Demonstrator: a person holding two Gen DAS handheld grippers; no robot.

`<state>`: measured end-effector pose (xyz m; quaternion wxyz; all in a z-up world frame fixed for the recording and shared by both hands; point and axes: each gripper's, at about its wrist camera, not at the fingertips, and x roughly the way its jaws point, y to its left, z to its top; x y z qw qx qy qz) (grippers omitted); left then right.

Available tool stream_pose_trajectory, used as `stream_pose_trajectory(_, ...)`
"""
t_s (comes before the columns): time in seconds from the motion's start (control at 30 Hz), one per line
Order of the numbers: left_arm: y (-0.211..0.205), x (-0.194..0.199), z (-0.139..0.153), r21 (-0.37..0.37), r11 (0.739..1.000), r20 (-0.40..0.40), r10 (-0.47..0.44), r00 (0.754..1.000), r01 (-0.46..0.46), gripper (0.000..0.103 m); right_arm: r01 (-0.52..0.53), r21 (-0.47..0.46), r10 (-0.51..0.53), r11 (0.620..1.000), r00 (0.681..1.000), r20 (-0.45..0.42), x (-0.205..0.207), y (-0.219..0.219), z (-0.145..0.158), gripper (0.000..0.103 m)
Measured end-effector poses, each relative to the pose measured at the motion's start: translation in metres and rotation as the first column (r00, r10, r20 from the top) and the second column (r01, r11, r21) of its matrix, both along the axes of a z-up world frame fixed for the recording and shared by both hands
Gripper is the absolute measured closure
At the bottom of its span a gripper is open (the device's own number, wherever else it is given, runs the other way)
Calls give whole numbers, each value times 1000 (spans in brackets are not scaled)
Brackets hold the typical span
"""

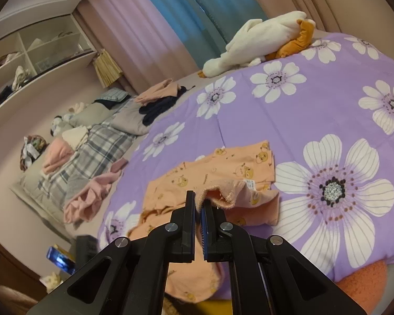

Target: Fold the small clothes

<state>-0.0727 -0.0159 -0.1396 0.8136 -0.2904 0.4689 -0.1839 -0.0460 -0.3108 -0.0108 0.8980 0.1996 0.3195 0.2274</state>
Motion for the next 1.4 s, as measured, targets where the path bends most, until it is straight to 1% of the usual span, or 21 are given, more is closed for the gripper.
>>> stream_pose_trajectory(0.1,16,1,29,-103,995,59,21,998,-15,99,13,9,-13,1000,1000,-3,6,-1,1,97)
stream_pose_trajectory(0.2,34,10,56,-175,984,127,62,990,-39,99,36,20,-36,999,999,-7,18,-3,1,97)
stream_pose_trajectory(0.23,41,17,65,-189,981,148,84,986,-55,99,44,22,-44,999,999,-6,23,-4,2,97)
stream_pose_trajectory(0.33,54,40,77,-185,975,162,158,974,-127,99,60,30,-60,998,998,-21,45,-7,2,97)
stream_pose_trajectory(0.43,72,68,76,-212,956,148,236,960,-203,99,90,4,-90,996,994,-56,76,-7,-3,97)
stream_pose_trajectory(0.5,85,92,69,-199,946,125,283,951,-255,99,105,-17,-106,994,990,-95,104,-5,-12,97)
stream_pose_trajectory(0.53,90,109,62,-174,943,98,304,948,-284,99,112,-21,-114,993,987,-114,113,-6,-16,97)
stream_pose_trajectory(0.63,99,147,44,-138,944,46,308,950,-299,99,135,-61,-144,989,973,-180,152,-3,-37,97)
stream_pose_trajectory(0.77,100,194,19,-53,952,-10,301,954,-301,98,131,-152,-169,980,948,-269,196,10,-71,97)
stream_pose_trajectory(0.83,99,211,4,-5,956,-52,291,955,-292,97,126,-186,-178,974,940,-292,208,13,-83,97)
stream_pose_trajectory(0.93,94,223,-19,59,964,-110,265,958,-260,97,130,-252,-210,959,922,-325,219,17,-102,97)
stream_pose_trajectory(1.0,91,219,-19,83,964,-88,260,962,-253,97,124,-275,-212,953,924,-318,216,20,-106,97)
stream_pose_trajectory(1.07,89,212,-10,105,963,-60,256,965,-249,93,122,-300,-213,946,932,-293,212,22,-105,97)
stream_pose_trajectory(1.1,89,206,-4,111,962,-51,257,965,-251,85,118,-311,-212,943,934,-287,209,23,-104,97)
stream_pose_trajectory(1.13,89,203,1,112,961,-43,260,965,-254,74,120,-317,-215,941,934,-285,206,23,-103,97)
stream_pose_trajectory(1.17,88,194,10,117,960,-21,258,966,-254,68,122,-318,-218,940,933,-286,205,21,-103,97)
stream_pose_trajectory(1.2,86,188,16,120,961,0,251,968,-249,58,122,-321,-219,939,933,-286,207,23,-103,97)
stream_pose_trajectory(1.23,83,174,27,126,963,38,234,971,-237,50,122,-324,-220,938,933,-286,208,22,-103,98)
stream_pose_trajectory(1.27,79,168,32,132,965,59,223,973,-229,48,122,-327,-220,937,933,-284,205,21,-103,97)
stream_pose_trajectory(1.33,68,150,39,149,969,79,188,979,-198,39,124,-327,-222,937,933,-283,210,21,-104,97)
stream_pose_trajectory(1.4,58,141,35,162,973,46,160,986,-165,38,128,-324,-225,937,932,-284,210,21,-104,97)
